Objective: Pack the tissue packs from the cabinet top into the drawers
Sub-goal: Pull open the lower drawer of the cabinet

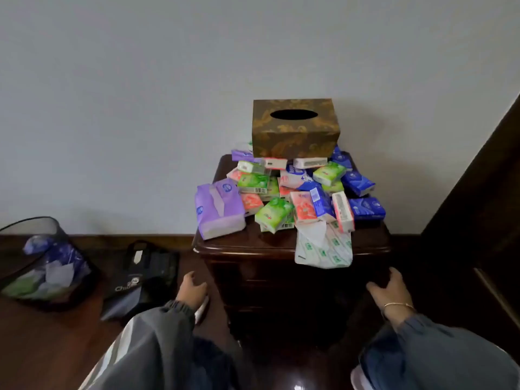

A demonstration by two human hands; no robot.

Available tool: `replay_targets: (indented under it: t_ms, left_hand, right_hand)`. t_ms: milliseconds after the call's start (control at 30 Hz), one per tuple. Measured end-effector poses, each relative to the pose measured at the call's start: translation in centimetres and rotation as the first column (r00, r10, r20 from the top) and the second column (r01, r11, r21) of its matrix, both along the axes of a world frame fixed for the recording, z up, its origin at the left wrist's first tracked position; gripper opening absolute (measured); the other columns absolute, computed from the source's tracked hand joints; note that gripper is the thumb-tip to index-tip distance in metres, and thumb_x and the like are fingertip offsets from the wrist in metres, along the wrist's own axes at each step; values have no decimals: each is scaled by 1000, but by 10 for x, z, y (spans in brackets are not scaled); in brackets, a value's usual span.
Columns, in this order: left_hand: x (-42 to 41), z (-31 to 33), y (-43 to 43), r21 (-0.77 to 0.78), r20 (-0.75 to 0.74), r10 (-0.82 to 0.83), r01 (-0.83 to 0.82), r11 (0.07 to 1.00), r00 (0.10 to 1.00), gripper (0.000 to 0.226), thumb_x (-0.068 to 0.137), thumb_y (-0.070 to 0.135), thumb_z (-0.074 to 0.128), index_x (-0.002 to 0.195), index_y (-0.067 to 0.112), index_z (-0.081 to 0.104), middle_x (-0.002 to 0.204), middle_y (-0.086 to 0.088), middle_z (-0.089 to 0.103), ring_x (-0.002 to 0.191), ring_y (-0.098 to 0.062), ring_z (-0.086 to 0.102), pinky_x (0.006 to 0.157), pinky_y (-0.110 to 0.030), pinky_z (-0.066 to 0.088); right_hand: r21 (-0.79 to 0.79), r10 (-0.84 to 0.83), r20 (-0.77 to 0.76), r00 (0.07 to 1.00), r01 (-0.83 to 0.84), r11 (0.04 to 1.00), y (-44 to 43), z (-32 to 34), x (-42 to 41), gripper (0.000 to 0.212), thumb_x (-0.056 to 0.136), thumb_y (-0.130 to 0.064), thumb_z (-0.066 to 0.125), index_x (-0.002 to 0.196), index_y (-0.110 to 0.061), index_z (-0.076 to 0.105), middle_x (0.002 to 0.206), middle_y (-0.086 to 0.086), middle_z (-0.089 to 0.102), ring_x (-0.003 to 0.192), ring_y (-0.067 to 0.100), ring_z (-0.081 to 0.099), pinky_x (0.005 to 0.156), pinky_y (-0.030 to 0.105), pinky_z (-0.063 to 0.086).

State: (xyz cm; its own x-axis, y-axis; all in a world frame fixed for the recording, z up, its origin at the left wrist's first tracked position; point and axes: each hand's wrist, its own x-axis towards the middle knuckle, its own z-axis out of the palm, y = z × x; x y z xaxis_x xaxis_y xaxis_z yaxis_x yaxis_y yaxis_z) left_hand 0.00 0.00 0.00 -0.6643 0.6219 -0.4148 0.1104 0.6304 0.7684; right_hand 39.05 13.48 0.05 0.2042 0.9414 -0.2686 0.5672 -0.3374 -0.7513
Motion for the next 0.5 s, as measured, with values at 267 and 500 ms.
replay_targets:
  t_ms: [267,500]
  left_hand:
    - [23,-48,21,-69,109,-96,104,992,989,56,62,16,54,117,17,45,130,-24,47,116,-40,52,99,-51,47]
    - [-1,-68,24,-119,44,-210,214,970,977,43,84,-13,41,121,6,52,118,-24,54,103,-36,55,96,-56,44]
  right_hand:
    - [-106,29,-134,991,-43,993,10,-35,-14,55,74,4,66,126,-3,50,117,18,62,107,33,59,91,36,45]
    - [-109,80,-88,993,-89,990,13,-38,-16,48,72,9,59,117,-3,53,92,5,55,90,20,50,75,26,38]
